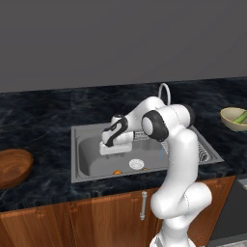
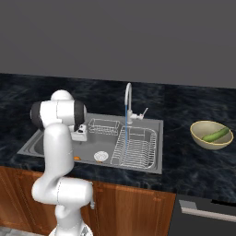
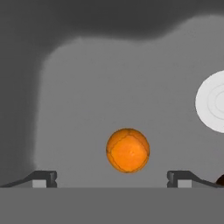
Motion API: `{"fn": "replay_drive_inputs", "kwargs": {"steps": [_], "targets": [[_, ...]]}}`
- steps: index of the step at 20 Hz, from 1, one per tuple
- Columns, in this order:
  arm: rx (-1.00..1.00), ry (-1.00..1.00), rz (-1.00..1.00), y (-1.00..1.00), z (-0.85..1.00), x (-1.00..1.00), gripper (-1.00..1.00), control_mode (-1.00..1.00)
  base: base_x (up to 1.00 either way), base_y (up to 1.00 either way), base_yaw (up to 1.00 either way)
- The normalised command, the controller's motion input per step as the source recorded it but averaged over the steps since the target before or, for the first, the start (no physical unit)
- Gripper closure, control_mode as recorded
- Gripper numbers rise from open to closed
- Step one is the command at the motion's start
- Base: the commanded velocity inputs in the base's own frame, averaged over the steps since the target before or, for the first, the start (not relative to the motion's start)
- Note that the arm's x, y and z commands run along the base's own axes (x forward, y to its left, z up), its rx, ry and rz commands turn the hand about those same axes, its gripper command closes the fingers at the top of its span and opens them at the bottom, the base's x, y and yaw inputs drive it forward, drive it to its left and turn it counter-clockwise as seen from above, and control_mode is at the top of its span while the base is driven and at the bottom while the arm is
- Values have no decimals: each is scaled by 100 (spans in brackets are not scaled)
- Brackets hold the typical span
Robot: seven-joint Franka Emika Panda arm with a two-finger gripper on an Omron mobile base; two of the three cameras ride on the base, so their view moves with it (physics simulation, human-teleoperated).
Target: Pick the oranges from the sink and place them in one bowl. Place the cucumber in the other bowl. Then turn off the sink faucet.
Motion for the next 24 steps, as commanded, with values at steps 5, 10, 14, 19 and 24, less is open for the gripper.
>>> {"fn": "replay_drive_inputs", "kwargs": {"steps": [5, 10, 14, 19, 24], "targets": [[0, 0, 0, -1, -17, 0, -100, -100, 0, 0, 0], [0, 0, -1, -3, -19, 0, -100, -100, 0, 0, 0], [0, 1, -2, 0, -14, 0, -100, -100, 0, 0, 0], [0, 0, -1, 0, -20, 0, -100, -100, 0, 0, 0], [0, 0, -1, 0, -28, 0, -100, -100, 0, 0, 0]]}}
